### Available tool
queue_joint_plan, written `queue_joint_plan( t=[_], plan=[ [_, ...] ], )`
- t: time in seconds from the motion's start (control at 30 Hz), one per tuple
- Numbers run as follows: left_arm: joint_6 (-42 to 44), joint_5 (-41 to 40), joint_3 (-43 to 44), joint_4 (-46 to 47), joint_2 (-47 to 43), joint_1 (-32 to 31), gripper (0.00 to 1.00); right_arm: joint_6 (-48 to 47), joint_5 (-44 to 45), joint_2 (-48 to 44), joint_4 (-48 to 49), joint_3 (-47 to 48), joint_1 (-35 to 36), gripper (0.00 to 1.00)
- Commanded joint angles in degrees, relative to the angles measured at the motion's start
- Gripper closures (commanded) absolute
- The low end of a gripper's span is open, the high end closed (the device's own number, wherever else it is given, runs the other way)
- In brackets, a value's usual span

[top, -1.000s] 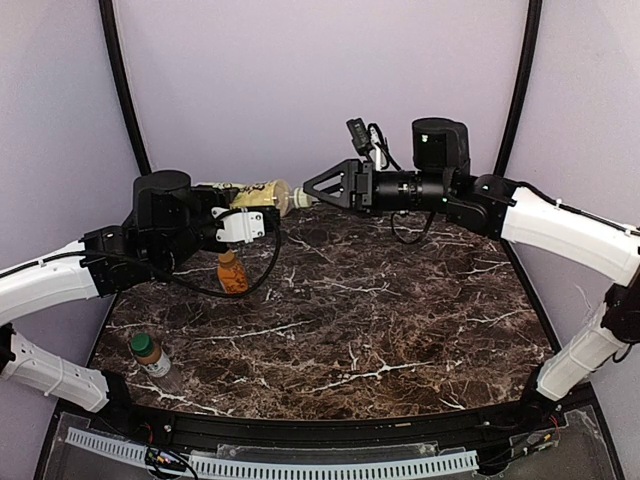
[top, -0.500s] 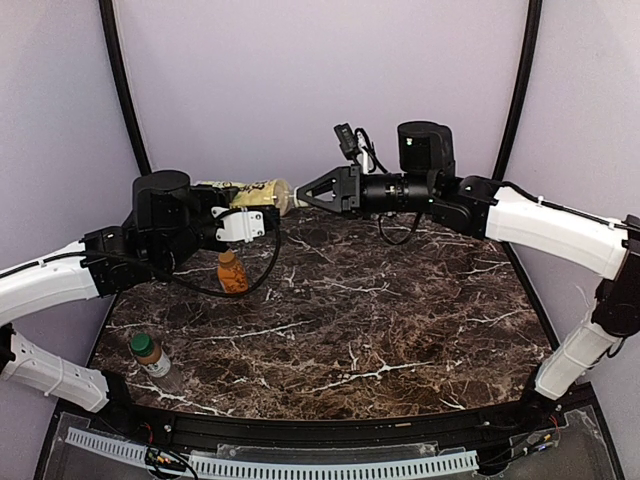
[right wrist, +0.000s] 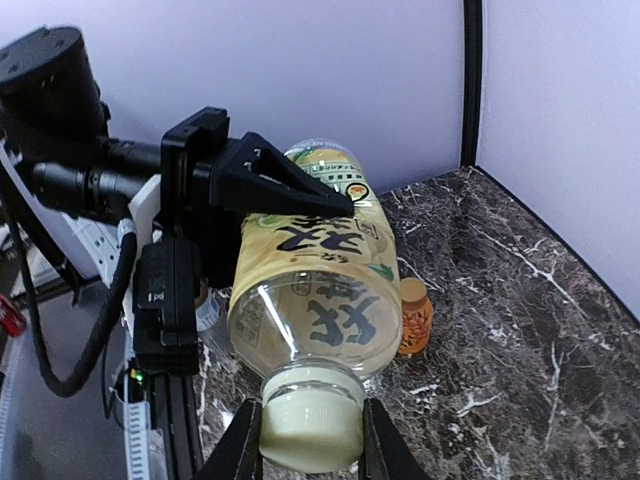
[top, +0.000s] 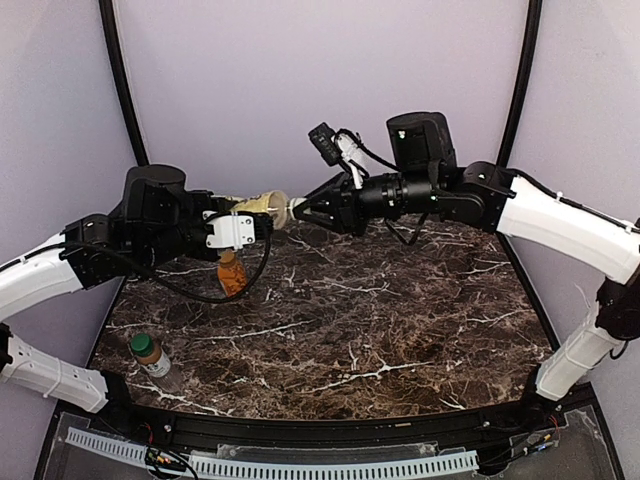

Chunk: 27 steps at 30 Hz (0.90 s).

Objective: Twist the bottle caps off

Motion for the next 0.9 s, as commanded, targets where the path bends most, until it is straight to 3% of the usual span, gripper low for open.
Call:
queue_joint_plan(
  t=[0.0, 0.13, 0.37, 0.87],
  plan=[
    [-6.45, 9.33, 3.18, -17.27, -0.12, -0.25, 0.8, -30.41, 1.89, -2.94, -8.0, 2.12, 8.11, 1.0],
    [-8.22, 14.41, 5.92, -25.92, 0.68, -0.27, 0.81, -45.28, 11.04, -3.52, -12.63, 1.41, 10.68, 1.0],
    [-9.21, 21.1, 7.3, -36.3, 0.95, -0.29, 0.8, -61.98, 23.23, -6.94, -13.19, -3.41, 14.94, 1.0],
    [-9.35, 21.91, 7.47, -37.17, 0.95, -0.27, 0.8, -68.78, 27.38, -8.1, -9.88, -6.24, 16.51, 1.0]
  ],
)
